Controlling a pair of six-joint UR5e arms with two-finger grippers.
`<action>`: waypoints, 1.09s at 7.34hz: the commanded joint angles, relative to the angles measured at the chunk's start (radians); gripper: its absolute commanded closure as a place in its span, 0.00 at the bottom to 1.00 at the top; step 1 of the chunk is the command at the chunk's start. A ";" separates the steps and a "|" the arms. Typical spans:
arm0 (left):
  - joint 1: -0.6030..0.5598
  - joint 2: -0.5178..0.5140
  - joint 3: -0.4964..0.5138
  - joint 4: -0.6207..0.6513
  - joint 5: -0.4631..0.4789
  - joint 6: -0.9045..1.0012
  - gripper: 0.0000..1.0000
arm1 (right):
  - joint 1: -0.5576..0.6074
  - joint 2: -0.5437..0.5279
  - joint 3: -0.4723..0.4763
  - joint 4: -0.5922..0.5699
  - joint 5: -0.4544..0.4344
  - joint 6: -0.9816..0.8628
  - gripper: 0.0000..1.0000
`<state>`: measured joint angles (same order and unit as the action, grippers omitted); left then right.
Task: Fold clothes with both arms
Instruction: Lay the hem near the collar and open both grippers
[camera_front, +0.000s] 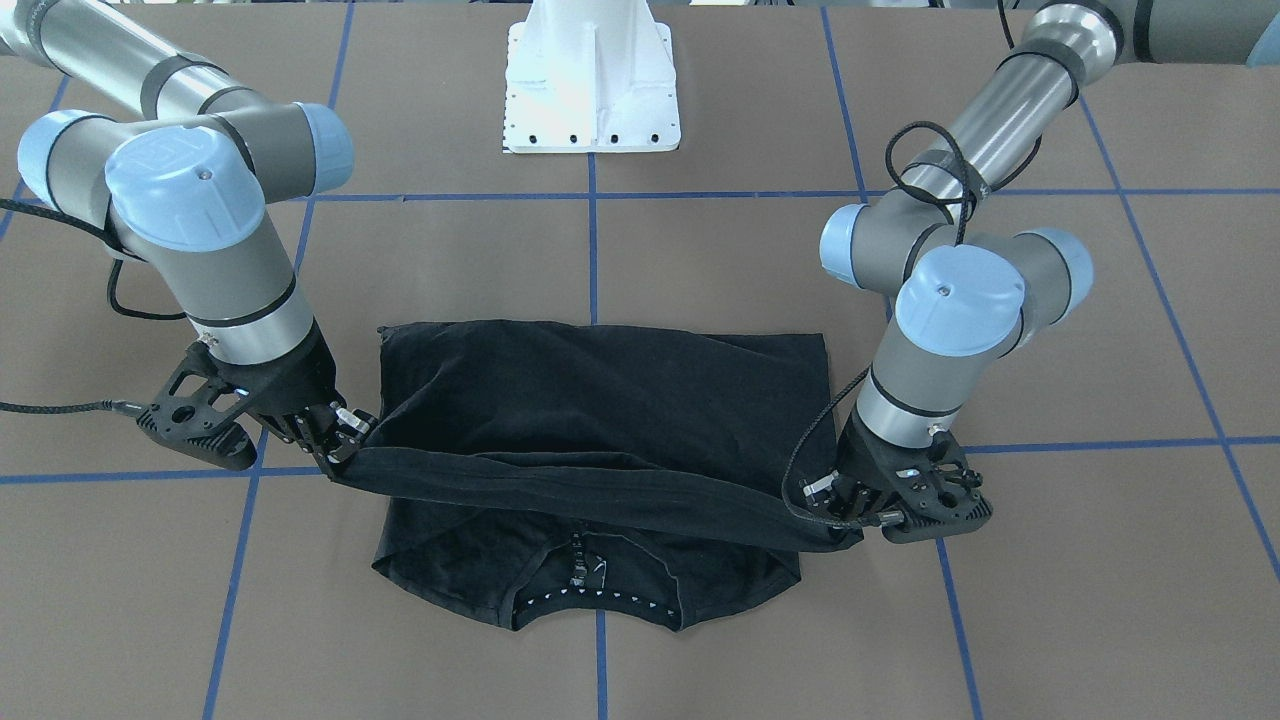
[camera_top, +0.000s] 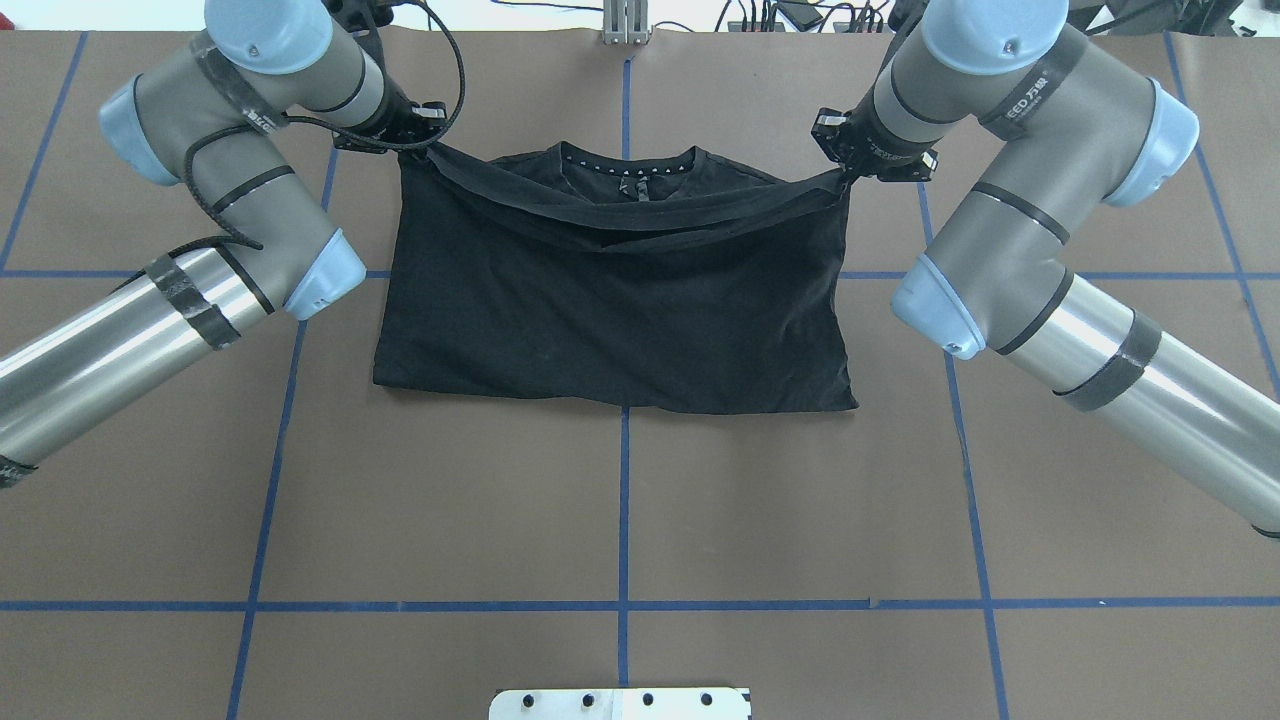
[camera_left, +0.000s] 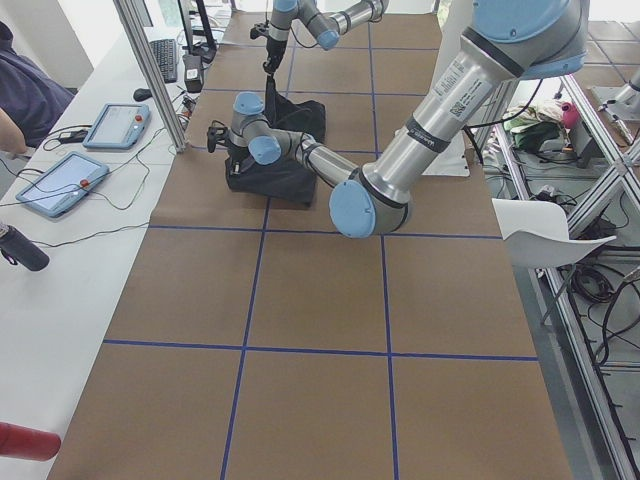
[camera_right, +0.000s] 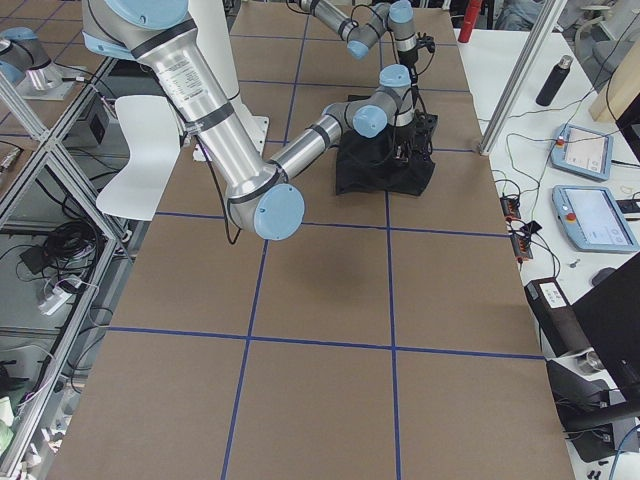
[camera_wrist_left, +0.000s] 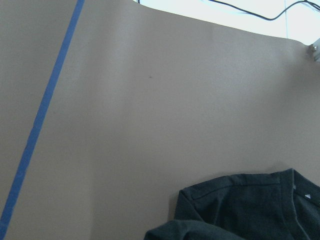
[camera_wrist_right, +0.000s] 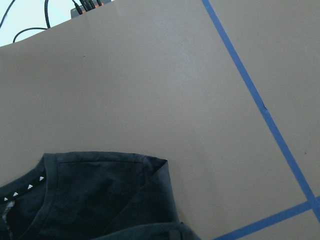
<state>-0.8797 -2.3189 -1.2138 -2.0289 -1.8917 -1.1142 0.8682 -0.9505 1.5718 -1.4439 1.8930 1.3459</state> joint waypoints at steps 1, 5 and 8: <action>0.004 -0.013 0.074 -0.004 0.002 0.092 1.00 | 0.000 0.035 -0.077 0.002 0.000 -0.019 1.00; 0.005 -0.013 0.123 -0.036 -0.006 0.227 0.34 | 0.003 0.035 -0.136 0.002 0.000 -0.099 1.00; -0.068 -0.002 0.082 -0.105 -0.200 0.316 0.00 | 0.041 0.050 -0.148 0.000 0.055 -0.195 0.00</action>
<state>-0.9135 -2.3291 -1.1063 -2.1254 -1.9985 -0.8393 0.8919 -0.9057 1.4257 -1.4429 1.9080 1.1908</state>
